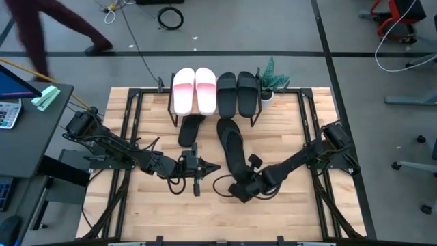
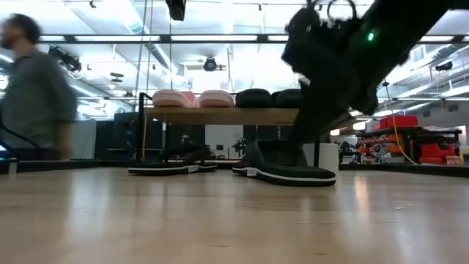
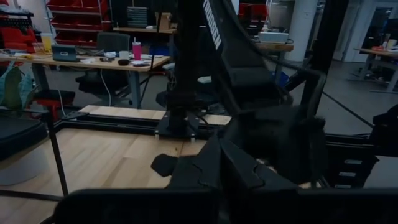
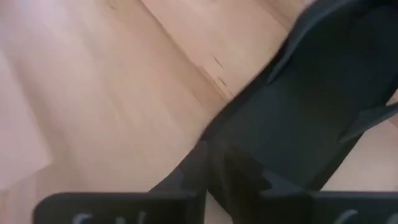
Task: Pick and place slides into the shelf
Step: Put the black slipper under the shelf
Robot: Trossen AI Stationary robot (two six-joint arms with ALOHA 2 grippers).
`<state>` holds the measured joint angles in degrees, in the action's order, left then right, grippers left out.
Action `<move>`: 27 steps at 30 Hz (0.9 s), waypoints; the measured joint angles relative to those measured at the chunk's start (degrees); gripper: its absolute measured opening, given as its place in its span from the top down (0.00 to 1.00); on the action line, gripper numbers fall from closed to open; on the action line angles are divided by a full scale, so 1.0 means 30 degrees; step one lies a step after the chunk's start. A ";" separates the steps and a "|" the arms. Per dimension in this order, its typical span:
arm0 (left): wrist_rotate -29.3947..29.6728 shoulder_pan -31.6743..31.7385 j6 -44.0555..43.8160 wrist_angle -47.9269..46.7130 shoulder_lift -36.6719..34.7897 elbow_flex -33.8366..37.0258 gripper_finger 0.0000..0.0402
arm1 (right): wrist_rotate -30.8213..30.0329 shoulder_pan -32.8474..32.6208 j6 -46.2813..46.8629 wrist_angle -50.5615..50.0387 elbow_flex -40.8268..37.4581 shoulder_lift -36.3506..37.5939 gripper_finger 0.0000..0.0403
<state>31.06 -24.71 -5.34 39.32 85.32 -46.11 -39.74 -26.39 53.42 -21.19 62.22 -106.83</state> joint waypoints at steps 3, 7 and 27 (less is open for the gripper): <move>-0.0005 0.0000 0.0000 0.0034 0.0000 0.0000 0.95 | 0.0065 0.0503 0.0136 -0.0001 0.0000 -0.0674 0.94; -0.0005 0.0000 -0.0007 0.0041 0.0000 -0.0006 0.94 | -0.0026 0.1379 0.0302 0.0075 0.0000 -0.1516 0.98; -0.0012 0.0051 0.0030 -0.0075 0.0007 -0.0022 0.94 | 0.2768 0.7714 -0.5383 0.6549 -0.0007 -0.2284 0.99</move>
<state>31.03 -24.56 -5.25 39.09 85.34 -46.17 -31.43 -3.25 37.27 -1.54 62.19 -113.68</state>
